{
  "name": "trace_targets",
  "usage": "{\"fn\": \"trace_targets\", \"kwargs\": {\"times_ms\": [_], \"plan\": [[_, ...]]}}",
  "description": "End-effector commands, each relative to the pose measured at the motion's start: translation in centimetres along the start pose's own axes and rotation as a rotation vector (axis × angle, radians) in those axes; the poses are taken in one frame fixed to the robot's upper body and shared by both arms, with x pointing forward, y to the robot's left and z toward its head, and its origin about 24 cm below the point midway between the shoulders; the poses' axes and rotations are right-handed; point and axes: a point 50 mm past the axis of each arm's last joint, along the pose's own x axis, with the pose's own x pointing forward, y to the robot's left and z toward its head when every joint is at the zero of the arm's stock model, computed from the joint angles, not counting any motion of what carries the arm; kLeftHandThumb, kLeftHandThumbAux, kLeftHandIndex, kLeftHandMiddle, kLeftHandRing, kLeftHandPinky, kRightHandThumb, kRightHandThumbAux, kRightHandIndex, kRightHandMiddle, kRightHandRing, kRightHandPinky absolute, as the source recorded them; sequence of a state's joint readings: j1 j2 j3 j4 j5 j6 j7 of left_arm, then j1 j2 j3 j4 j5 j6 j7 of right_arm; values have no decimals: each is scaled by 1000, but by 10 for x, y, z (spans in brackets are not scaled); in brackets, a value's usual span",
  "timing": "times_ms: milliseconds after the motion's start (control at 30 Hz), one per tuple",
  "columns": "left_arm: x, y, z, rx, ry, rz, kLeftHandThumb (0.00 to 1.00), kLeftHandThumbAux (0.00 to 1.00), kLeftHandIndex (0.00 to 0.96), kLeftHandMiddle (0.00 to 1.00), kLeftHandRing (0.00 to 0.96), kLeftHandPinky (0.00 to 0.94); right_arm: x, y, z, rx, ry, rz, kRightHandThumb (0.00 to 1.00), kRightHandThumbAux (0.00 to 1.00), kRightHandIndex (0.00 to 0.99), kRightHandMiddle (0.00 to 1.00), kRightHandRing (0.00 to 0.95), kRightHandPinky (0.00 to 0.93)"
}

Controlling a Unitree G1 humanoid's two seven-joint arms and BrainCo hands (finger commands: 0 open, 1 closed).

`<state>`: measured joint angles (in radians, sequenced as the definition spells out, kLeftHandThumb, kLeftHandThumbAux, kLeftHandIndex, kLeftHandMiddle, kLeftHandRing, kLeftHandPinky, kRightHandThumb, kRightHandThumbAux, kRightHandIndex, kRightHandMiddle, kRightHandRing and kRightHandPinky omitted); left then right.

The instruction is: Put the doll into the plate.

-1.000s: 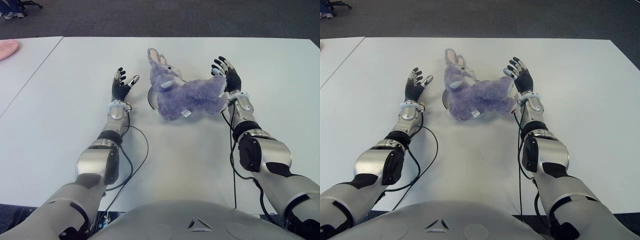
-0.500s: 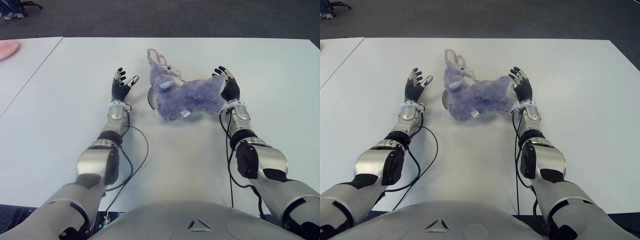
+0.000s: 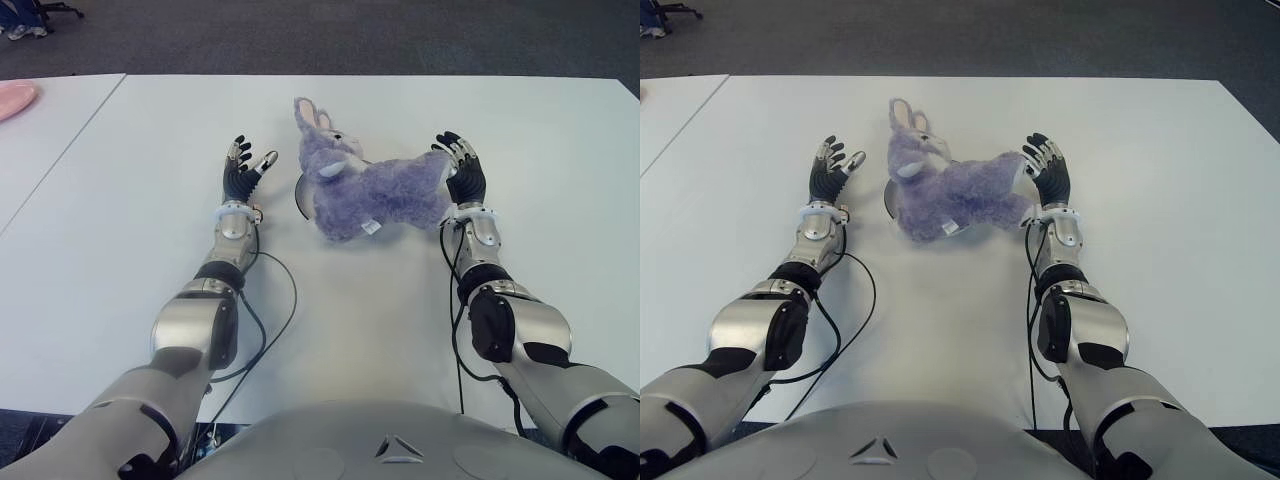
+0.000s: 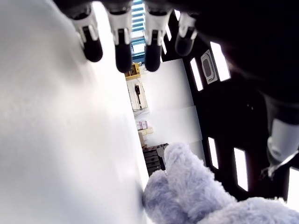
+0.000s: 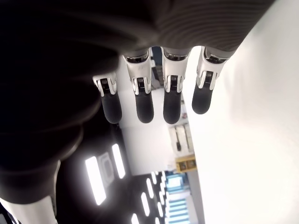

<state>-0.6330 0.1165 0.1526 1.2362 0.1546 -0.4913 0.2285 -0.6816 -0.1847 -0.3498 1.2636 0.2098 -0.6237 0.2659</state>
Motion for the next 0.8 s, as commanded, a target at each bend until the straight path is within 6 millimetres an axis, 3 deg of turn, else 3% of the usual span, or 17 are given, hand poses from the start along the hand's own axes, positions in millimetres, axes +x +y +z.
{"fn": "trace_targets", "kwargs": {"times_ms": [33, 433, 667, 800], "plan": [[-70, -7, -98, 19, 421, -66, 0, 534, 67, 144, 142, 128, -47, -11, -56, 42, 212, -80, 0, 738, 187, 184, 163, 161], [-70, -6, -99, 48, 425, -64, 0, 509, 66, 139, 135, 123, -70, -11, -81, 12, 366, -111, 0, 699, 193, 201, 181, 180], [-71, -6, -99, 63, 419, -66, 0, 527, 68, 143, 139, 137, -86, -5, -96, -115, 445, -118, 0, 678, 184, 180, 159, 153], [-71, -6, -99, 64, 418, -69, 0, 538, 67, 139, 140, 139, -98, 0, -105, -211, 471, -145, 0, 713, 162, 155, 141, 153]]}}
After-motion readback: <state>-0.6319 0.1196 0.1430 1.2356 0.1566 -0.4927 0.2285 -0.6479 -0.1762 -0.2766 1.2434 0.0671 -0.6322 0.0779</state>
